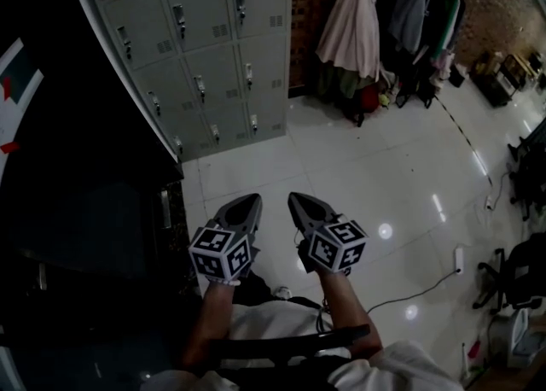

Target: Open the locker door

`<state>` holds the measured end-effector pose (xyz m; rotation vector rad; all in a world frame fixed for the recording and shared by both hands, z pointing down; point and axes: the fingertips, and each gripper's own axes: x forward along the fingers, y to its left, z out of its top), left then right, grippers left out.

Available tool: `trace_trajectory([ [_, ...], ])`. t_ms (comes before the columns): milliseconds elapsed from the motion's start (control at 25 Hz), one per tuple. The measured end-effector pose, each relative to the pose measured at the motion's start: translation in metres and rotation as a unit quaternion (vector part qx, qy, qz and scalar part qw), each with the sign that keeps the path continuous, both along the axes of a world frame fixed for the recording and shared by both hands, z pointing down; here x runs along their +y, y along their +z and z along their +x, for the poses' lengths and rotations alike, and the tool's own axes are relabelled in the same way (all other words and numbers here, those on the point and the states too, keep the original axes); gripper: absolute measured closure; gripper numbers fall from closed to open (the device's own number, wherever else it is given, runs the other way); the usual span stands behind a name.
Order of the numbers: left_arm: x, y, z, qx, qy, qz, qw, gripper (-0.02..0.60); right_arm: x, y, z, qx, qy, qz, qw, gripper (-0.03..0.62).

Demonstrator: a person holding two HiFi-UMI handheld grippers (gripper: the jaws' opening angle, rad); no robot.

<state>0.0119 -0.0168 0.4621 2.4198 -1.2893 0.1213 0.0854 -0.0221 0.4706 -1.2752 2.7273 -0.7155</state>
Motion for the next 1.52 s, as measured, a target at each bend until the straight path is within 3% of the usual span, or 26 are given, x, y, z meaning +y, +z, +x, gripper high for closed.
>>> trace_trajectory([
  [440, -0.148, 0.008, -0.026, 0.02, -0.006, 0.006, 0.9998, 0.583, -0.138, 0.018, -0.036, 0.021, -0.026, -0.007, 0.999, 0.586],
  [960, -0.345, 0.008, -0.079, 0.015, 0.004, 0.002, 0.9999, 0.583, -0.334, 0.017, -0.101, 0.022, -0.031, -0.014, 0.999, 0.586],
  [1320, -0.44, 0.007, -0.112, 0.003, 0.006, 0.004, 1.0, 0.583, -0.432, 0.016, -0.136, 0.02, -0.025, -0.011, 0.999, 0.586],
  [1520, -0.476, 0.001, -0.115, 0.008, 0.001, 0.011, 0.9999, 0.583, -0.465, 0.018, -0.125, 0.015, -0.012, -0.015, 1.0, 0.586],
])
